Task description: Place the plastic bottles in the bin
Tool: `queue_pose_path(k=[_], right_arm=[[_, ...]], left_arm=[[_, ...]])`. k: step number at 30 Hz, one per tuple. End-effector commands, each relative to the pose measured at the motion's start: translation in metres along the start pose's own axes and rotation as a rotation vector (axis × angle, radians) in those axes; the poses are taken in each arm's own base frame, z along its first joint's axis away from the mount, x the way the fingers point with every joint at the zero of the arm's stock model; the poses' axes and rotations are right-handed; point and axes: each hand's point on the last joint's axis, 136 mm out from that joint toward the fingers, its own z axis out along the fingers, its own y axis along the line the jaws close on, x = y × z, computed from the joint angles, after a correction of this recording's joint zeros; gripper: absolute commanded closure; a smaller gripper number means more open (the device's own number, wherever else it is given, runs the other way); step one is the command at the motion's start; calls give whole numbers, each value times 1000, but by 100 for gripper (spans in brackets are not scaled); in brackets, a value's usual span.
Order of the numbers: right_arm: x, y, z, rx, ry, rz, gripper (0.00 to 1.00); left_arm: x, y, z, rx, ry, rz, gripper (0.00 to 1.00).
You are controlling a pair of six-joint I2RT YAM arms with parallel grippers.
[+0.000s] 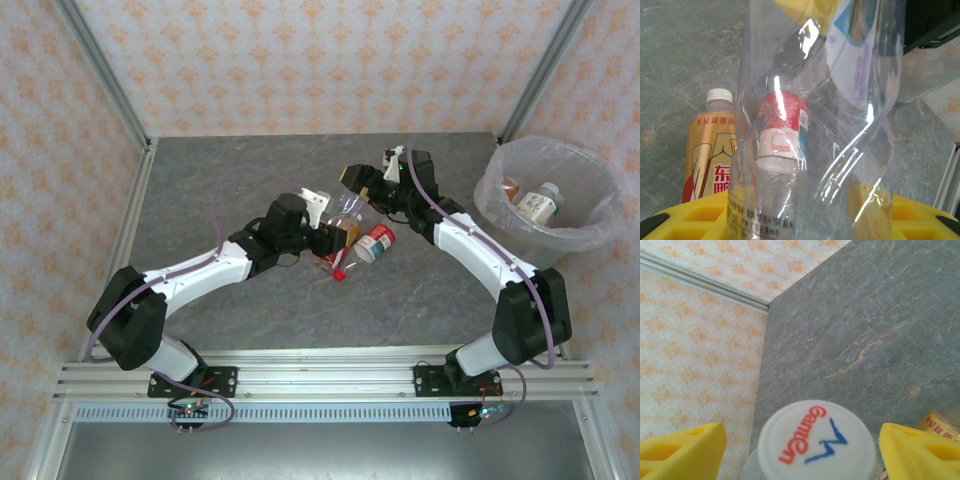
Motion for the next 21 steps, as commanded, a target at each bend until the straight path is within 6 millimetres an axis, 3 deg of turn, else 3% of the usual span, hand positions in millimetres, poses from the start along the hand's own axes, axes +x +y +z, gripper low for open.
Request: queue_pose_path(k=[1, 4, 11, 21], right_arm=[[2, 11, -4, -35, 9, -27, 21], [3, 10, -6, -36, 10, -34, 33], [-4, 11, -13, -16, -37, -67, 43], [-29, 13, -53, 96, -213, -159, 50]], left_arm=[[-16, -3, 3, -2, -42, -5, 51], [-18, -3, 3, -9, -46, -9, 50], [-19, -2, 1, -16, -47, -11, 44], [-24, -8, -25, 25, -131, 24, 4]])
